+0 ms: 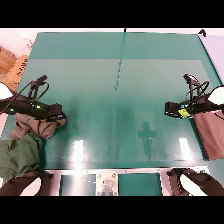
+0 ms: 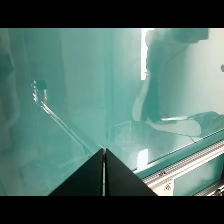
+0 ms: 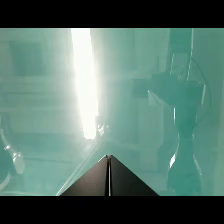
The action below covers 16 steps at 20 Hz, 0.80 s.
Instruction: Fold the shirts.
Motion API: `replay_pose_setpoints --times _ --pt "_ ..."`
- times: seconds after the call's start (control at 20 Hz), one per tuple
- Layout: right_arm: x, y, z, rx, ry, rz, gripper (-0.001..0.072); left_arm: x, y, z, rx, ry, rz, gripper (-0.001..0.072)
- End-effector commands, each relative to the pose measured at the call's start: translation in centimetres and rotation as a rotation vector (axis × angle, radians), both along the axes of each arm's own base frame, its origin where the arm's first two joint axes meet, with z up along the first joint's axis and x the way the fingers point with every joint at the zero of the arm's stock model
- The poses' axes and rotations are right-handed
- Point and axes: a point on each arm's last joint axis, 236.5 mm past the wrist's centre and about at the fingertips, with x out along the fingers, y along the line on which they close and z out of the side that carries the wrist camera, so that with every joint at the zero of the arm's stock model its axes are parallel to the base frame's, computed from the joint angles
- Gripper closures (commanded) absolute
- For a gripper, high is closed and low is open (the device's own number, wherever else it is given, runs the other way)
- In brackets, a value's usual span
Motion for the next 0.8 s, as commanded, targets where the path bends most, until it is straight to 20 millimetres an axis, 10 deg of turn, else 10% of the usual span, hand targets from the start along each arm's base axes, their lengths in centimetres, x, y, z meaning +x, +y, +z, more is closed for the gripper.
replay_pose_setpoints --times 0.0,0.35,0.45,0.5,0.75 --pt "0.0 0.0 0.0 0.000 0.000 0.001 0.0698 0.0 0.0 0.0 0.001 -0.004 -0.005 0.0681" --pt "0.0 0.0 0.0 0.000 0.000 0.001 0.0699 1.7 3.1 -1.3 0.150 -0.071 0.019 0.0678" --pt "0.0 0.0 0.0 0.000 0.000 0.001 0.0699 3.1 7.2 -2.3 0.329 -0.131 0.039 0.0104" --pt "0.0 0.0 0.0 0.000 0.000 0.001 0.0699 3.9 9.8 -2.5 0.439 -0.158 0.073 -0.0013" --pt "0.0 0.1 0.0 0.001 0.000 0.001 0.0699 5.4 18.1 -3.7 0.812 -0.210 0.036 -0.0013"
